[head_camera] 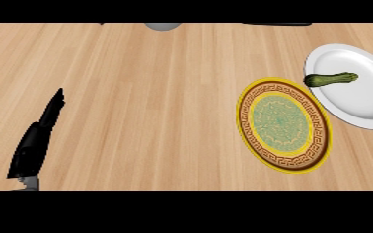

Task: Pick the squash from the plate and place it in the plate

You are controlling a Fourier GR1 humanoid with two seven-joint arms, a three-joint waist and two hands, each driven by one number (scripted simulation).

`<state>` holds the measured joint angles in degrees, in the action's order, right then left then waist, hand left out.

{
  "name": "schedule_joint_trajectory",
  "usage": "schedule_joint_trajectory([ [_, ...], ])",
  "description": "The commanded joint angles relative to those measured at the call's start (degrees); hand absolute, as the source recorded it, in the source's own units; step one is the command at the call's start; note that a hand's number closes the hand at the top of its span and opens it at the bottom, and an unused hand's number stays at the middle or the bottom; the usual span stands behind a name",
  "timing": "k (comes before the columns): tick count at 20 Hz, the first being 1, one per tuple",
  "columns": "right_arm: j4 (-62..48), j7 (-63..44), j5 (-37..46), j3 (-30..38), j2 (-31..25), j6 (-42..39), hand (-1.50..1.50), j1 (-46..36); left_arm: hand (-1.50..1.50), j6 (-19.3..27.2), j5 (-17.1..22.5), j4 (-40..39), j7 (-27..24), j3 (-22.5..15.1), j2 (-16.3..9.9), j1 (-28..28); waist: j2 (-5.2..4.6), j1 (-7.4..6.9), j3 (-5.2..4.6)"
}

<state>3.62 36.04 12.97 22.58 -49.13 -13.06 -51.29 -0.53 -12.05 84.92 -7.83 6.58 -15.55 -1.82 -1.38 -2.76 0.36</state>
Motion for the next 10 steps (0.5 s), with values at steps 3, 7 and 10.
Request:
schedule_joint_trajectory([
  [3,-1.7,1.2,-6.9,6.9,-5.2,-8.9,-1.5,3.6,0.0,-0.6,0.2,-1.0,-1.1,-0.1,0.1,-0.3,-0.54,-0.14,0.21],
  [7,-0.9,4.4,-8.5,8.4,-9.6,-14.9,-1.5,7.9,0.0,-1.0,0.8,2.6,-1.3,0.2,-0.2,-3.3,-0.29,-0.82,0.43],
  [10,0.4,6.1,-8.8,8.7,-11.1,-17.4,-1.5,9.8,0.0,-0.5,0.2,0.7,-1.2,0.4,-0.3,-1.5,-0.6,0.03,0.49],
])
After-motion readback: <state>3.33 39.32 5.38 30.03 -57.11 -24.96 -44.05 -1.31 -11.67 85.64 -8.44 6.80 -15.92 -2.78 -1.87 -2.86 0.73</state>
